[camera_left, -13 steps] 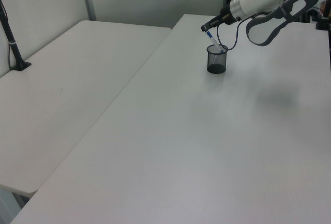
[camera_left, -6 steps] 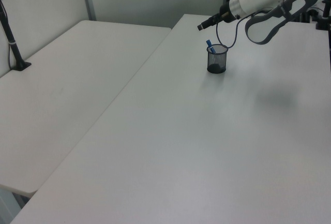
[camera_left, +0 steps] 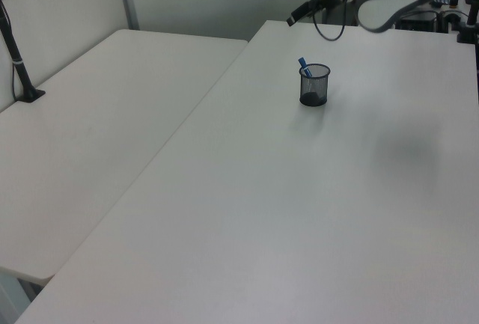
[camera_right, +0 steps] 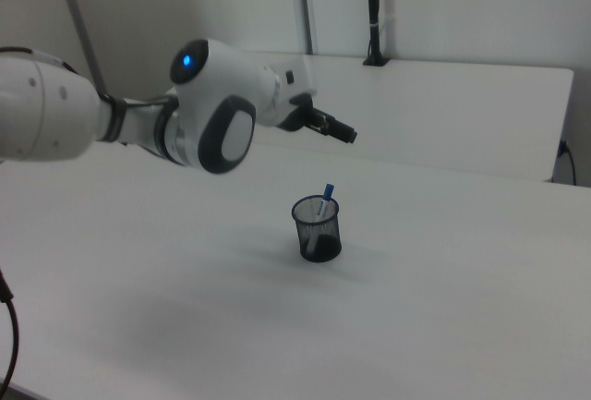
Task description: Insert the marker
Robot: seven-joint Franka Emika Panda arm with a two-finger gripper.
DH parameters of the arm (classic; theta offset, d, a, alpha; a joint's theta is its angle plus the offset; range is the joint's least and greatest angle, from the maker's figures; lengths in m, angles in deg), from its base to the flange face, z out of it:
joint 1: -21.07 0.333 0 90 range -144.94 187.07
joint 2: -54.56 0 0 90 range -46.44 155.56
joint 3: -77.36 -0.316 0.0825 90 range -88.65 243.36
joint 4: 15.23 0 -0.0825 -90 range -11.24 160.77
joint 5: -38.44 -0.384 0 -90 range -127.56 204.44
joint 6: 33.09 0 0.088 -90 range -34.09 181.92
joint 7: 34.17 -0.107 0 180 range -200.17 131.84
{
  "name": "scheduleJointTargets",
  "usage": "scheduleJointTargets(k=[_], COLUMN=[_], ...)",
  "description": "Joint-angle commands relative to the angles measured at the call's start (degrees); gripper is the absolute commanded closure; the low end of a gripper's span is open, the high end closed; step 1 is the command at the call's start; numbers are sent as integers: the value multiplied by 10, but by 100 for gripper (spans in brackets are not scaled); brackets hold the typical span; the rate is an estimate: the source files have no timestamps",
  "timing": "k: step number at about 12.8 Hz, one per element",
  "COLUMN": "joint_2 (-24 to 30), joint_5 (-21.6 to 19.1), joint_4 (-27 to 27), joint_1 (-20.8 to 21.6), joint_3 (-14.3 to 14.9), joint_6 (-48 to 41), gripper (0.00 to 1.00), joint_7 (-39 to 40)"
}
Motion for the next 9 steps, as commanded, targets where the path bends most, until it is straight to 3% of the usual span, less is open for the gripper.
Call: scheduleJointTargets(k=[1, 3, 5, 6, 9], joint_2=[69, 110, 164, 179, 192], joint_5=[-1, -2, -3, -7, -36], joint_4=[-7, -8, -23, -49, -90], joint_1=[7, 18, 38, 52, 77], joint_3=[-5, -6, -4, 1, 23], joint_6=[-155, -253, -424, -510, -642], gripper=[0, 0, 0, 0, 0], joint_7=[-3, -3, -3, -3, -3])
